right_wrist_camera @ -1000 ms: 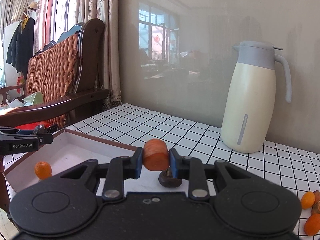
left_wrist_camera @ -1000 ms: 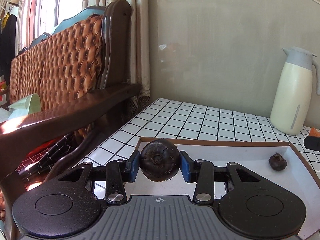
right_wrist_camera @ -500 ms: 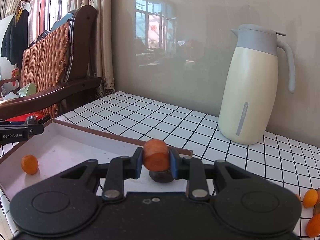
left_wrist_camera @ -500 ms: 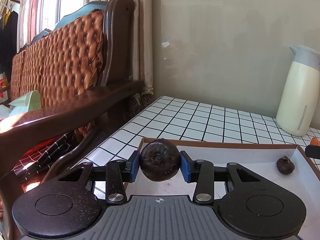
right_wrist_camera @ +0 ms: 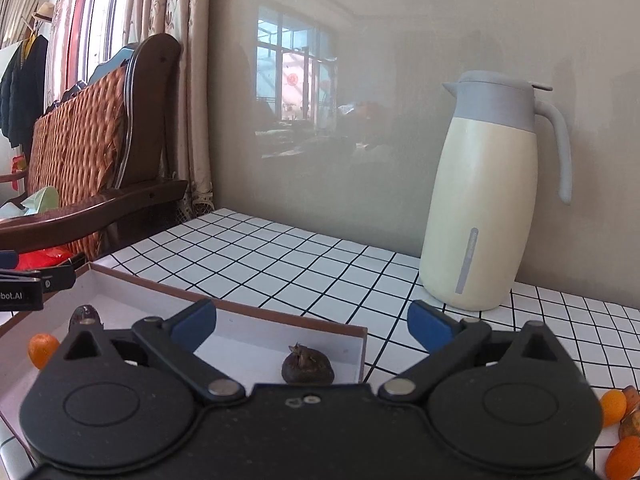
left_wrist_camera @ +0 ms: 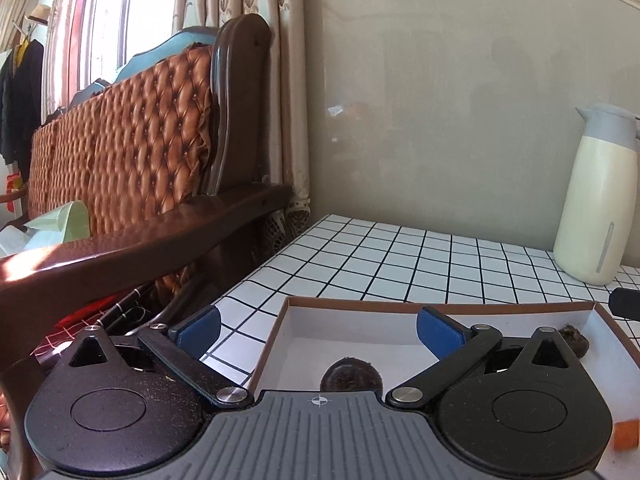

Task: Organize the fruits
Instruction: 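Move both grippers away from the tray toward the remaining fruit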

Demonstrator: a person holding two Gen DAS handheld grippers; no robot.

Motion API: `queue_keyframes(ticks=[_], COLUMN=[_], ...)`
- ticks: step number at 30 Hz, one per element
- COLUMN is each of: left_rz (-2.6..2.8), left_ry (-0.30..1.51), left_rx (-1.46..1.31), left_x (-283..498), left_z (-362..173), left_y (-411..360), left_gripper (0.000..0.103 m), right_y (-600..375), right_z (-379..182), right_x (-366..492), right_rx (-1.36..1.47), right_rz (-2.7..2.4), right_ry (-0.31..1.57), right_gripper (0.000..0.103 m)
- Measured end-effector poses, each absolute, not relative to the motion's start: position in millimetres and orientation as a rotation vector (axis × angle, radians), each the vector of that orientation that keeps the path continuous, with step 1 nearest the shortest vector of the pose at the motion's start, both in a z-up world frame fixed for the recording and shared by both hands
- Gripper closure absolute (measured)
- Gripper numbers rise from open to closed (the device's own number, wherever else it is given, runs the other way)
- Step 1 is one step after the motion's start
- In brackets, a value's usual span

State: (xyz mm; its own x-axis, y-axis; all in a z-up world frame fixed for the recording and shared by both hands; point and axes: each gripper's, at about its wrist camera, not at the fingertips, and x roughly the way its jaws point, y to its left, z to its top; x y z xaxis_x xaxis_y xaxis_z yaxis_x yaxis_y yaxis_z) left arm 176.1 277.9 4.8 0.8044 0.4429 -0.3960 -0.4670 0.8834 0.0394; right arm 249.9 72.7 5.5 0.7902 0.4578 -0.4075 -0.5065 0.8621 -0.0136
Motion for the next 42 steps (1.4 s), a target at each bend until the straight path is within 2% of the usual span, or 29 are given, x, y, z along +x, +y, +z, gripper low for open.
queue_keyframes(ticks=[25,42], left_rz=[0.471,0.396], left_ry=[0.43,0.412], left_rx=[-0.068,-0.054], left_x=[170,162], left_z=[4,15], left_y=[272,221], left_gripper=[0.0,0.0], right_y=[75,35], right_z=[4,15], right_x=[246,224], right_rx=[-0.117,-0.125], right_rz=[0.539,0.496], right_ry=[0.431,0.408], right_gripper=[0.007,0.007])
